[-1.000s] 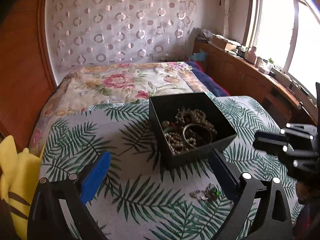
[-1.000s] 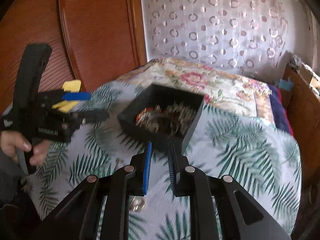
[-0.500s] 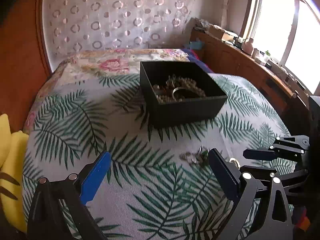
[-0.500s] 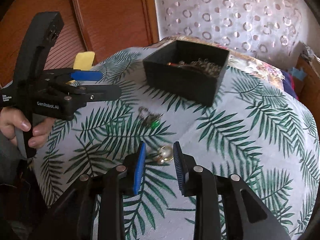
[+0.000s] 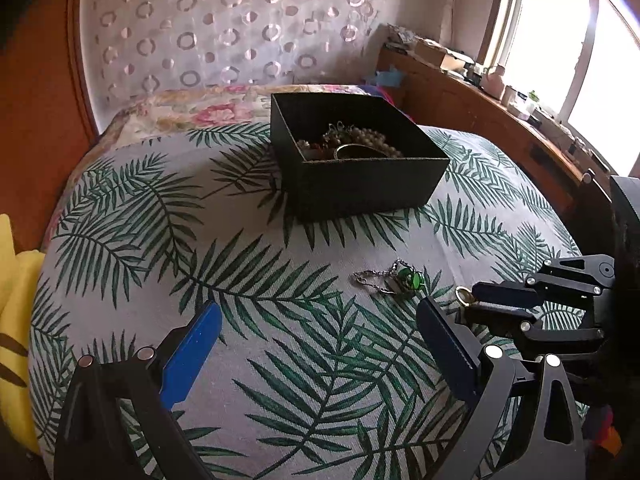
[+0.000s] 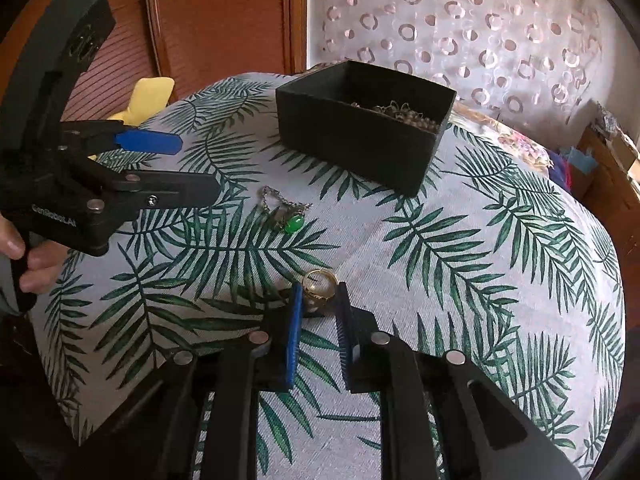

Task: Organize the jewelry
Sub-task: 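Grasp the green pendant chain with the left tool while the right tool holds the ring, then carry the green pendant over the box with the left tool while the right tool brings the ring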

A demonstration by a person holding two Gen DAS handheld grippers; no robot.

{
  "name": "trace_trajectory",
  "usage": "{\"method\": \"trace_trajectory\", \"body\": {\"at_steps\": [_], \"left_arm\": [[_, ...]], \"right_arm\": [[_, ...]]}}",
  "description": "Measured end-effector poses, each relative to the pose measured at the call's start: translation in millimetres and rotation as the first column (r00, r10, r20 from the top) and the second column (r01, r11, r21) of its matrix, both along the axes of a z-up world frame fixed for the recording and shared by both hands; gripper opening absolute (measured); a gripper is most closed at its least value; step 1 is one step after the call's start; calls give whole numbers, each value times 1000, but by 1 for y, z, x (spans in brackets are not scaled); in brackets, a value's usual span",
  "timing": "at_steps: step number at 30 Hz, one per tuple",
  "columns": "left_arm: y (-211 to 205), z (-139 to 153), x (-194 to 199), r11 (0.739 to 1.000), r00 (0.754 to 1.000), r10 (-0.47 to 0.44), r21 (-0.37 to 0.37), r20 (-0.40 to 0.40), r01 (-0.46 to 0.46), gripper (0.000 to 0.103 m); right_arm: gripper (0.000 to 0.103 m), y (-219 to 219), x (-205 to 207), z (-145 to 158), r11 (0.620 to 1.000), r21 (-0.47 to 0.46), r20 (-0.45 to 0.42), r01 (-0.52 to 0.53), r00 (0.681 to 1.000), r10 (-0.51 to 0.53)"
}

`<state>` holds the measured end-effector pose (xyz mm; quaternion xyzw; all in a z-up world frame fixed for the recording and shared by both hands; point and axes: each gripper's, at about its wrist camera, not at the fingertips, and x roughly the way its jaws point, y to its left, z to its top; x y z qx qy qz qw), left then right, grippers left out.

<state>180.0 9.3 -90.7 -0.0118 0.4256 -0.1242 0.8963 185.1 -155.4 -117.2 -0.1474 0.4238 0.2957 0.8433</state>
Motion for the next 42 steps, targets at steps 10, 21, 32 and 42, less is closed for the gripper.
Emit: {"method": "trace_trajectory", "body": {"at_steps": [10,21,32,42], "left_arm": [[-18,-10,7,999,999,-24,23,-22,24,94],[-57,-5,15,992,992,-122,36,-13,123,50],[-78,-14,21,982,987,-155,104,-29,157,28],[-70,-10,19,982,988,-157,100,-17,158,13]], "right_arm": [[12,-29,2,4,998,44,-8,42,999,-42],[12,-58,9,10,992,72,3,106,994,-106],[12,-57,5,12,992,84,10,98,995,-99],[12,-55,6,14,992,84,13,95,995,-96]]}}
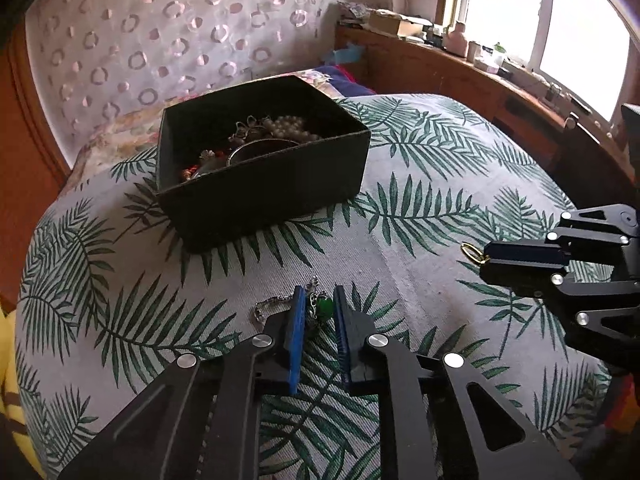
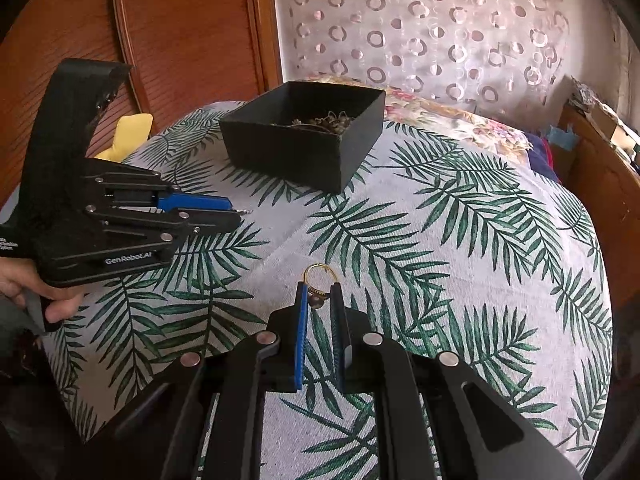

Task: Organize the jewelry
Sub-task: 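Carry the green pendant over the box with the left tool while the right tool brings the ring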

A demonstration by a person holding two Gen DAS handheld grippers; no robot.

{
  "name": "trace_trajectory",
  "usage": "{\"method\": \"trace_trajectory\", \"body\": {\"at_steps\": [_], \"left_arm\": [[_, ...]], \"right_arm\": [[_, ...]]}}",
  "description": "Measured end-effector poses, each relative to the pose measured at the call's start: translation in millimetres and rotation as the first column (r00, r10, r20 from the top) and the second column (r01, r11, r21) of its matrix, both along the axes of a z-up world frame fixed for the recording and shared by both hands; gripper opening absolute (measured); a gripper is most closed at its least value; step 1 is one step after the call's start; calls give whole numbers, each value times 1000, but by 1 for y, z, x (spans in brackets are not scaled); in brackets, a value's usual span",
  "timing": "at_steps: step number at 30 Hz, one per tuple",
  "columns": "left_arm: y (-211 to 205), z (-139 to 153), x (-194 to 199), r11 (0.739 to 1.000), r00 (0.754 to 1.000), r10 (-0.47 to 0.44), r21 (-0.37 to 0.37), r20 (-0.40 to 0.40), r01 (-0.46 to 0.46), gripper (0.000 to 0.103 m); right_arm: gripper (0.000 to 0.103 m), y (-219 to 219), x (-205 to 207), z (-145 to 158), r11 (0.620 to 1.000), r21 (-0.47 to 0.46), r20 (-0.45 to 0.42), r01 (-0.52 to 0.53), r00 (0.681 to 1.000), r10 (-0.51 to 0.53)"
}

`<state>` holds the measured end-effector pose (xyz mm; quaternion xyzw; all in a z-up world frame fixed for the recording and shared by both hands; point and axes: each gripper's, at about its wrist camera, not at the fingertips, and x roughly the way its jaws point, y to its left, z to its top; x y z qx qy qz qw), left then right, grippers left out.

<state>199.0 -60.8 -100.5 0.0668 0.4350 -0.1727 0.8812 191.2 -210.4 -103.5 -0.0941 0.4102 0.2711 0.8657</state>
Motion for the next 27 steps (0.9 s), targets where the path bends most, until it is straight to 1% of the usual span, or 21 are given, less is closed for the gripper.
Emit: {"method": "trace_trajectory", "body": {"at_steps": [4,10,17,22,27], "left_arm": [[3,9,-4,1000,1000,1,-24,11,0,13],[6,34,-7,998,999,6,-65,52,-3,13],[11,65,2,996,993,21,-83,115,-12,13],[15,75,13,996,990,32,-86,136,-20,13],[19,78,26,996,989,40,-85,144,-28,13]], "right_arm": [[12,2,1,4,1000,2,8,-3,1000,3],[12,6,7,16,1000,10,37,-13,999,13],[12,16,20,42,999,34,92,-35,995,32],[12,22,29,56,998,47,117,-49,992,43],[12,31,44,64,996,53,135,-67,989,59]]}}
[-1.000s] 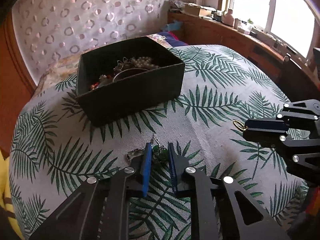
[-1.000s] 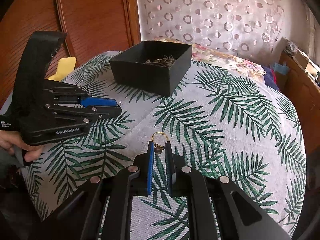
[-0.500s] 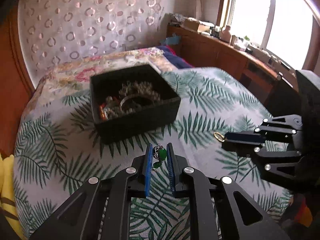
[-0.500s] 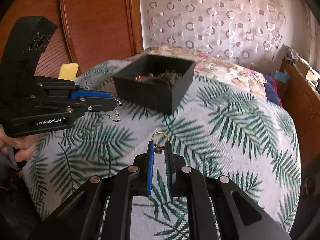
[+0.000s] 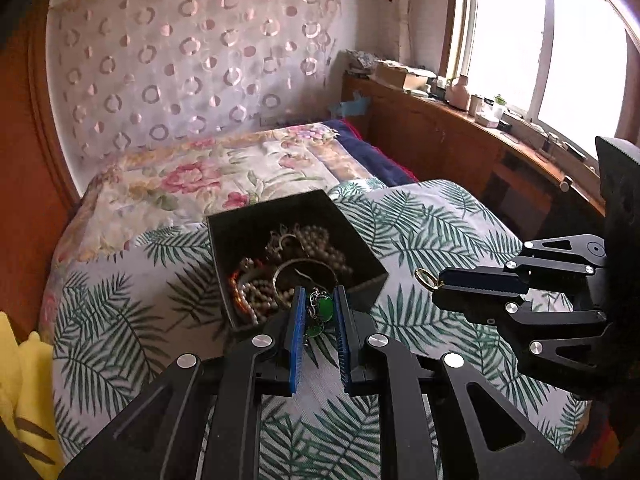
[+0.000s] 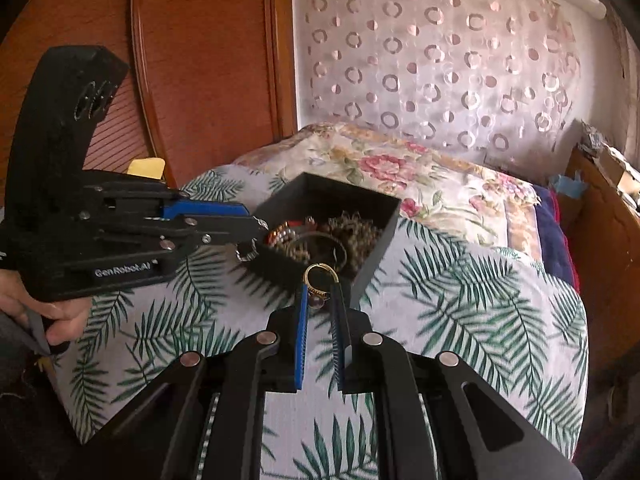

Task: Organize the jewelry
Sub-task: 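Carry the green pendant over the box with the left tool while the right tool brings the ring, then open both tools over the box, releasing the pendant and the gold ring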

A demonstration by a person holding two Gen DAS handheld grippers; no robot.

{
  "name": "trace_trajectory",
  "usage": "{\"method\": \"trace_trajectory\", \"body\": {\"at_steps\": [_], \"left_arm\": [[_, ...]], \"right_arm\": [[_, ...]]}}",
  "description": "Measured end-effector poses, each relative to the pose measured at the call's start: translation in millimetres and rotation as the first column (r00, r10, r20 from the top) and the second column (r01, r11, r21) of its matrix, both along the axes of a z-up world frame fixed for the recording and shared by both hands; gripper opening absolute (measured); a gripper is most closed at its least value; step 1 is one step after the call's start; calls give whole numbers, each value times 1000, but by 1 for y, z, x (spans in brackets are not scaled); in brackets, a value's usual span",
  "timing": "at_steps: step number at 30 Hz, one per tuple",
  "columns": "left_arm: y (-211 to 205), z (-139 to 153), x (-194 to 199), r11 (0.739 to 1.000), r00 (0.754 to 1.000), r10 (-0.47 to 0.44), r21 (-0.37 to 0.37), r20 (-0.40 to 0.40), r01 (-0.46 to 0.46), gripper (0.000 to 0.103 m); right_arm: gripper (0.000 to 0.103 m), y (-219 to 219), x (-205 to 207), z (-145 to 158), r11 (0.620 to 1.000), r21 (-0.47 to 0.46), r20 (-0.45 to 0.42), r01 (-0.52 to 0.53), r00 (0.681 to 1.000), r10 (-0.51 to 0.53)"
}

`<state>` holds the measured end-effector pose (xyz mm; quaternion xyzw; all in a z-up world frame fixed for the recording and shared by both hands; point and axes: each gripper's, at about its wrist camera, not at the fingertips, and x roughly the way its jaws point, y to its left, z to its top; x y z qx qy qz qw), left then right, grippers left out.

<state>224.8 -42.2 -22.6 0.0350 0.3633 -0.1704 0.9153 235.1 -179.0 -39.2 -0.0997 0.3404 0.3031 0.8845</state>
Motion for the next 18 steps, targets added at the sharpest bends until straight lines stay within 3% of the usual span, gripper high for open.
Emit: {"method": "trace_trajectory", "body": {"at_steps": [18], "left_arm": [[20,7,81,999,999,50,-5,18,-50,13]], "right_arm": [[12,19,50,-5,1000,0,-27,-12,1000,12]]}}
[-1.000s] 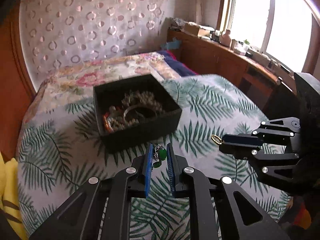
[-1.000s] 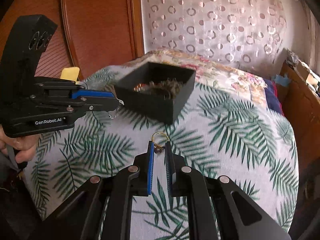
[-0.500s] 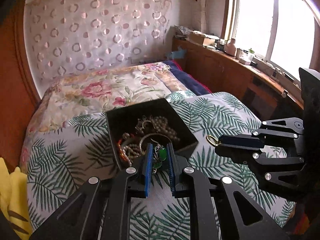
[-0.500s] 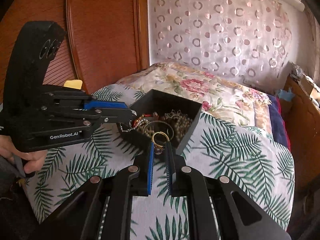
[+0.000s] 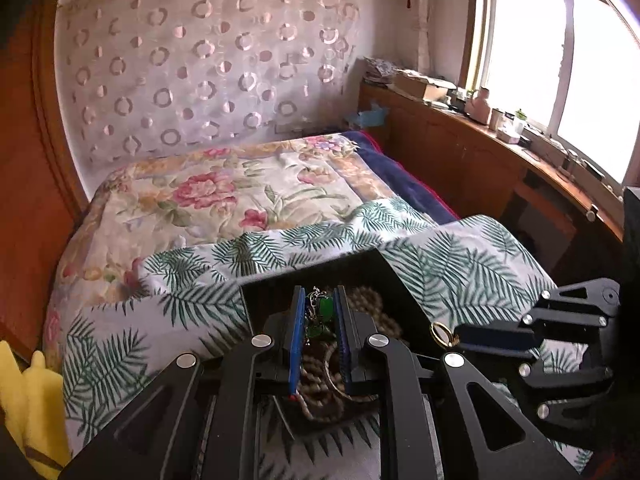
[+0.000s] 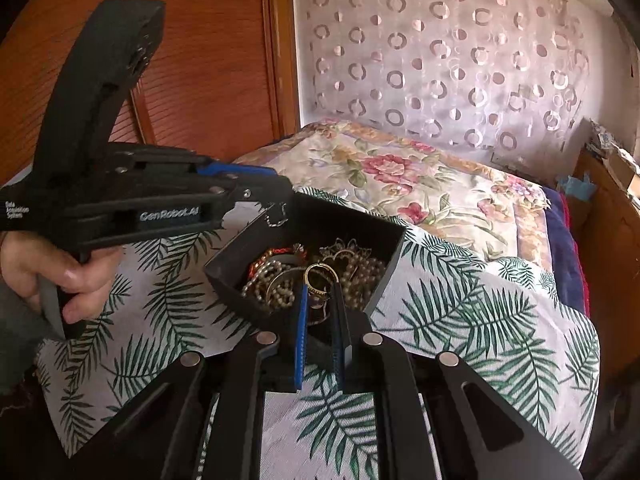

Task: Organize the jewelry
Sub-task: 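Open both tools over the box, releasing the pendant and the gold ring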

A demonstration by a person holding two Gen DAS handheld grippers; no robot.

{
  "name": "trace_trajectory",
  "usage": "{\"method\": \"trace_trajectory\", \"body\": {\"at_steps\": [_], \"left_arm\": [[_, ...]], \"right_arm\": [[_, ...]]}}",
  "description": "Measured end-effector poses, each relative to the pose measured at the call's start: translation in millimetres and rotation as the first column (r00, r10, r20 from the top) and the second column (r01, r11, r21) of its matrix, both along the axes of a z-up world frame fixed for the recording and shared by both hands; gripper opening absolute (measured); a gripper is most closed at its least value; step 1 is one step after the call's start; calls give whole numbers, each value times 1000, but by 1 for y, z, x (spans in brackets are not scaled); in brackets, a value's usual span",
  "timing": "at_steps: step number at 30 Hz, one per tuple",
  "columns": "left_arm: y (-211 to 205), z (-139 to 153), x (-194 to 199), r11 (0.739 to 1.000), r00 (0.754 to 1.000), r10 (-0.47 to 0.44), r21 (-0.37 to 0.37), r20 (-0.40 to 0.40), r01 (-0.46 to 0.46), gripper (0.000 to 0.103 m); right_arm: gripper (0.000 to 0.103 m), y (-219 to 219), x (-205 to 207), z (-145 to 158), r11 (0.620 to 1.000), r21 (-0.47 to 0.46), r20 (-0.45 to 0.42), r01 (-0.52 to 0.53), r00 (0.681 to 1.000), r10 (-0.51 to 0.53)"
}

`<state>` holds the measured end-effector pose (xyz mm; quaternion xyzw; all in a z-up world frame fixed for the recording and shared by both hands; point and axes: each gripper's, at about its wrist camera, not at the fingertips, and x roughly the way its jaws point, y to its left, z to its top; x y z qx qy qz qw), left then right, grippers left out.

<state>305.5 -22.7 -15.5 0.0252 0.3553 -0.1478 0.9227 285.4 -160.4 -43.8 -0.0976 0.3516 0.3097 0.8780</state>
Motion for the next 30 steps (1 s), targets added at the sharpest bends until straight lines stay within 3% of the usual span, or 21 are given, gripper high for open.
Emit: {"method": "trace_trajectory", "body": {"at_steps": [4,7,10,11,16,20,26,30], "left_arm": [[5,0,10,1000,1000,20,-9,-2,-20,16],[11,1,12,999,999,37,-9,8,-37,34],[19,3,10,998,998,56,-16,14,-56,41],[22,3,9,998,998,65,-19,14,-65,50],[37,5,-3,994,993,113,-17,28,-112,76],[45,4,-15,989,988,149,-2,35,-149,90],[52,2,-36,985,984,174,7,33,-174,94],[53,2,-57,984,983,181,4,38,-181,94]], "right_arm": [[12,6,10,-2,1000,-9,-4,-4,1000,4],[12,11,18,-3,1000,-9,-8,-7,1000,7],[12,14,27,-7,1000,-9,-19,-5,1000,5],[12,16,30,-8,1000,-13,-23,-5,1000,5],[12,22,43,-15,1000,-24,-33,5,999,-6],[13,24,52,-17,999,-31,-22,28,999,-29],[34,19,53,-11,998,-9,-13,60,998,-60],[34,10,41,-2,997,10,-1,81,997,-81]]}}
